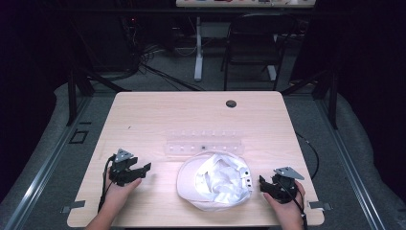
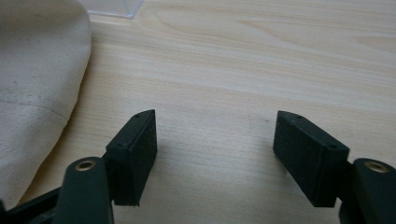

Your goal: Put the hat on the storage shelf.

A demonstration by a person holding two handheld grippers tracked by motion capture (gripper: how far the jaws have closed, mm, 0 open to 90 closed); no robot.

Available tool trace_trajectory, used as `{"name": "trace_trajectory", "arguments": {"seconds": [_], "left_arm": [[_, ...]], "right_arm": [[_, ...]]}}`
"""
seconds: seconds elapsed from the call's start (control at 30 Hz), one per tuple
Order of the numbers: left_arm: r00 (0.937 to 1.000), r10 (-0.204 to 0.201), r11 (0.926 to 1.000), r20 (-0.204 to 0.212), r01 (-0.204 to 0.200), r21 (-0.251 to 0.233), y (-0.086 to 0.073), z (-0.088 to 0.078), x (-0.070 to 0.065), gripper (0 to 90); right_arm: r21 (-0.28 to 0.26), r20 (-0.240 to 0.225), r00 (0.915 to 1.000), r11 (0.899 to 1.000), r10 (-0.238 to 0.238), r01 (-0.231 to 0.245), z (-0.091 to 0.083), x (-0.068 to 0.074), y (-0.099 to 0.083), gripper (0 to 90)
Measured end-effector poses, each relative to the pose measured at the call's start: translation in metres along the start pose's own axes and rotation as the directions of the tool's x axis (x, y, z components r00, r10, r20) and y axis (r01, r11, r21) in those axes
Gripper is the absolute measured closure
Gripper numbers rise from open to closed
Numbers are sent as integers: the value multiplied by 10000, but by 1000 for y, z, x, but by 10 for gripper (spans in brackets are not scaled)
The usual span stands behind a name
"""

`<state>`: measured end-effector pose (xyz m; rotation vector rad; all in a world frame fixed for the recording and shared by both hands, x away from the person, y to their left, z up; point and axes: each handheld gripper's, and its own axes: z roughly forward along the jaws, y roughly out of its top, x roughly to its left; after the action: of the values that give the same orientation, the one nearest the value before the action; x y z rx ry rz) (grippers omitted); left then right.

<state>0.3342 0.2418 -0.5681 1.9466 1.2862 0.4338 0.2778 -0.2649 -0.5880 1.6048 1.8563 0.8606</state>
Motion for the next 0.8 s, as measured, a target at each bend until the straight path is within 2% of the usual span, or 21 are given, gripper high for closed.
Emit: {"name": "trace_trajectory", "arguments": {"seconds": [0.17, 0.33, 0.43, 0.57, 0.63, 0.8], "left_arm": [[9996, 199, 9996, 196, -203, 180, 0, 1, -4, 397], [9981, 585, 9983, 177, -584, -77, -1, -2, -9, 423], [9975, 684, 9975, 195, -681, -167, -1, -2, -10, 431], [9974, 672, 9976, 267, -667, -158, -1, -2, -11, 447], [9975, 638, 9979, 296, -635, -85, -1, -2, -11, 452], [9977, 601, 9982, 302, -598, -91, -1, -3, -12, 454]], "right_arm": [[235, 68, 9998, 9995, 212, -214, -2, -1, 3, 372], [837, -283, 9991, 9961, 309, -284, -8, 0, 10, 465], [1016, -438, 9989, 9947, 190, -145, -11, 1, 15, 470], [1199, -729, 9969, 9925, 310, -221, -15, 0, 23, 470], [1345, -626, 9978, 9908, 233, -147, -18, 0, 29, 470], [1993, -859, 9957, 9798, 360, -183, -23, -4, 44, 462]]}}
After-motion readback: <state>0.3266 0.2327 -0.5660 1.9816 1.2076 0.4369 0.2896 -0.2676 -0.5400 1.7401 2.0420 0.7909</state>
